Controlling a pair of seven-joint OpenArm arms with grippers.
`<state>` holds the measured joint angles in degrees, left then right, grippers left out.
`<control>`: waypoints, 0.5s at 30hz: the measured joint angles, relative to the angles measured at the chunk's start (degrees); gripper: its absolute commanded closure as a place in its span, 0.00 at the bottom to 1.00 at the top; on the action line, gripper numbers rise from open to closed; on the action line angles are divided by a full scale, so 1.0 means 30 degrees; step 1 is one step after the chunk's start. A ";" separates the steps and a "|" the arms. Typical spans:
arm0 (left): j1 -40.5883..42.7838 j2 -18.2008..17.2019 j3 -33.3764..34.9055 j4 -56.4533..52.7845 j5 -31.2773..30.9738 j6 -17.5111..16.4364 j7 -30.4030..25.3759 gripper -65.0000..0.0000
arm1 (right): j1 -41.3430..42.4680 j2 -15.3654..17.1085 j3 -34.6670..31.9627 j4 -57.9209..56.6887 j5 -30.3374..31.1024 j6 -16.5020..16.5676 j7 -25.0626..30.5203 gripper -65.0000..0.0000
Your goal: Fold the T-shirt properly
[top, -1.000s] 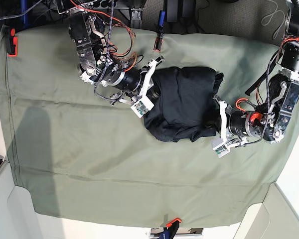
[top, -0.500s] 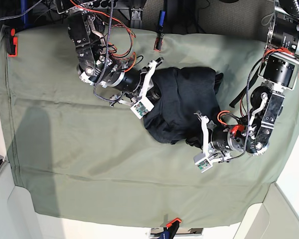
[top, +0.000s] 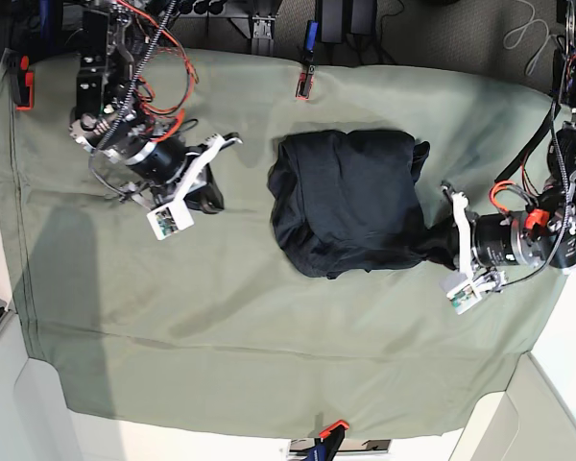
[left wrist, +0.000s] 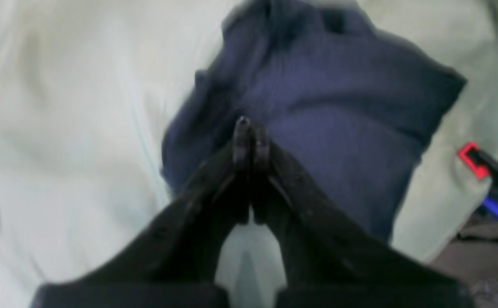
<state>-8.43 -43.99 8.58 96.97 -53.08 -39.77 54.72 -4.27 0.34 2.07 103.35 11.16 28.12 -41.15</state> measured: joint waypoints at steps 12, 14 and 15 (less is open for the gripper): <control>1.0193 0.0109 -0.8000 0.1916 -0.2186 0.0029 0.1209 1.00 | -0.6462 0.3424 0.6513 0.3767 0.5056 0.0255 -0.1042 1.00; 1.2087 0.0095 -0.8597 0.2543 -0.2237 0.0073 0.1217 1.00 | -0.7876 0.3854 0.7169 0.4211 0.5967 0.0328 -0.1166 1.00; 1.3143 0.0102 -0.8735 0.2900 -0.2178 0.0095 0.1311 1.00 | -0.8619 0.3956 0.7453 0.4306 0.6171 0.0350 -0.1224 1.00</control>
<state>31.00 -43.68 -17.63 105.67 -59.61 -39.48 58.65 -30.13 12.21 24.43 116.27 29.67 29.17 -44.82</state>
